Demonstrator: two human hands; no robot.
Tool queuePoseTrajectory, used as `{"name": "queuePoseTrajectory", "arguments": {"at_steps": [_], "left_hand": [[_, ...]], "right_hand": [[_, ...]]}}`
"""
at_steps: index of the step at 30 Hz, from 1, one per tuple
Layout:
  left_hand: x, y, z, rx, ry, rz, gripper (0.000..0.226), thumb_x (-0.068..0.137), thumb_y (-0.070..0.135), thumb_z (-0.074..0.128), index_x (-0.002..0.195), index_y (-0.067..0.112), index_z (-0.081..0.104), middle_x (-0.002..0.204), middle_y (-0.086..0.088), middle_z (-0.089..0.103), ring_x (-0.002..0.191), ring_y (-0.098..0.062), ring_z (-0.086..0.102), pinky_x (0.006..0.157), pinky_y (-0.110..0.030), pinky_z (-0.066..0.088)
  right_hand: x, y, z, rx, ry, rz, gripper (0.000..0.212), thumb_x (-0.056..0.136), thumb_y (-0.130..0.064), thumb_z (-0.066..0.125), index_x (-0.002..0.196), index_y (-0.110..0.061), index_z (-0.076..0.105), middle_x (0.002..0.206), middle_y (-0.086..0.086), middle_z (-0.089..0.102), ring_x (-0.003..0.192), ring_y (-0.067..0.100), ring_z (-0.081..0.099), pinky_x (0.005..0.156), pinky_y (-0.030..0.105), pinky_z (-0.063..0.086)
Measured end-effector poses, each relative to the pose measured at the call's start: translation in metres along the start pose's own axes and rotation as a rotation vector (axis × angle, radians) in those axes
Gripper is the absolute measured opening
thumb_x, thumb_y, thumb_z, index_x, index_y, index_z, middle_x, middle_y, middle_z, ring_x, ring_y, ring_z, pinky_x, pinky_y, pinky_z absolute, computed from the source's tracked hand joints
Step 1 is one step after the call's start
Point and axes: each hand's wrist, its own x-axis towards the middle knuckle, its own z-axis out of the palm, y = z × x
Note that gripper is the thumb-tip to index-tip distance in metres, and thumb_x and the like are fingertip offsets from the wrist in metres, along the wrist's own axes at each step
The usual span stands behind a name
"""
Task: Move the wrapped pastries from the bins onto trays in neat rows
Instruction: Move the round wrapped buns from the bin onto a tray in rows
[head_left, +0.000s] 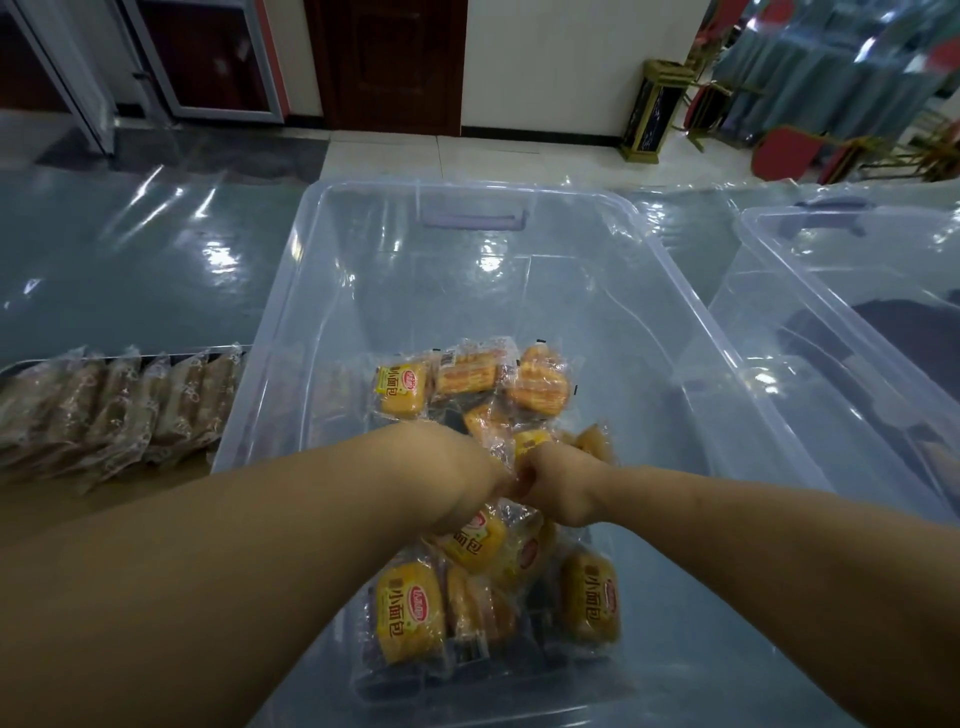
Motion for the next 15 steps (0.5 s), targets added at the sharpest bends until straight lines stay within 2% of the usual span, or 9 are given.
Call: {"name": "queuePoseTrajectory", "arguments": {"at_steps": [3, 5, 7, 9, 13, 15], "left_hand": [[-0.01, -0.006, -0.003, -0.04, 0.027, -0.013, 0.056, 0.085, 0.01, 0.061, 0.135, 0.021, 0.04, 0.114, -0.004, 0.055, 0.084, -0.018, 0.048, 0.066, -0.029, 0.041], [-0.014, -0.013, -0.005, -0.126, 0.082, -0.024, 0.053, 0.083, 0.012, 0.063, 0.131, 0.023, 0.044, 0.11, -0.002, 0.055, 0.082, -0.017, 0.048, 0.065, -0.028, 0.041], [-0.019, -0.02, -0.007, -0.188, 0.161, -0.031, 0.049, 0.082, 0.015, 0.065, 0.126, 0.026, 0.047, 0.108, 0.001, 0.056, 0.087, -0.017, 0.053, 0.069, -0.03, 0.046], [-0.027, -0.027, -0.01, -0.228, 0.26, -0.048, 0.046, 0.081, 0.02, 0.065, 0.123, 0.029, 0.048, 0.108, 0.002, 0.058, 0.091, -0.018, 0.055, 0.075, -0.033, 0.05], [-0.05, -0.042, -0.011, -0.31, 0.509, -0.155, 0.037, 0.078, 0.035, 0.064, 0.112, 0.037, 0.05, 0.101, 0.005, 0.054, 0.089, -0.018, 0.054, 0.068, -0.031, 0.044], [-0.064, -0.049, -0.007, -0.352, 0.61, -0.231, 0.037, 0.077, 0.042, 0.064, 0.112, 0.039, 0.051, 0.103, 0.008, 0.052, 0.093, -0.017, 0.054, 0.07, -0.03, 0.043]], "right_hand": [[0.0, 0.0, -0.004, 0.12, 0.023, 0.008, 0.014, 0.092, -0.012, 0.054, 0.102, -0.014, 0.063, 0.082, -0.007, 0.054, 0.076, 0.006, 0.052, 0.061, 0.017, 0.043], [0.0, -0.001, -0.007, 0.101, 0.033, -0.011, 0.016, 0.089, -0.008, 0.057, 0.103, -0.014, 0.061, 0.084, -0.006, 0.053, 0.083, 0.011, 0.054, 0.062, 0.018, 0.043], [-0.001, -0.003, -0.012, 0.088, 0.087, -0.033, 0.011, 0.086, -0.008, 0.06, 0.093, -0.016, 0.058, 0.085, -0.002, 0.056, 0.085, 0.016, 0.056, 0.063, 0.02, 0.044], [0.0, -0.006, -0.019, 0.149, 0.176, -0.043, 0.01, 0.086, -0.009, 0.06, 0.095, -0.014, 0.06, 0.089, 0.002, 0.061, 0.083, 0.016, 0.059, 0.064, 0.021, 0.047], [-0.005, -0.012, -0.04, 0.221, 0.408, -0.082, 0.009, 0.086, -0.016, 0.063, 0.091, -0.018, 0.056, 0.077, -0.003, 0.056, 0.069, 0.011, 0.054, 0.049, 0.019, 0.039], [-0.01, -0.015, -0.05, 0.191, 0.488, -0.086, 0.016, 0.085, -0.022, 0.065, 0.097, -0.019, 0.056, 0.083, 0.0, 0.059, 0.074, 0.017, 0.056, 0.055, 0.026, 0.046]]}}
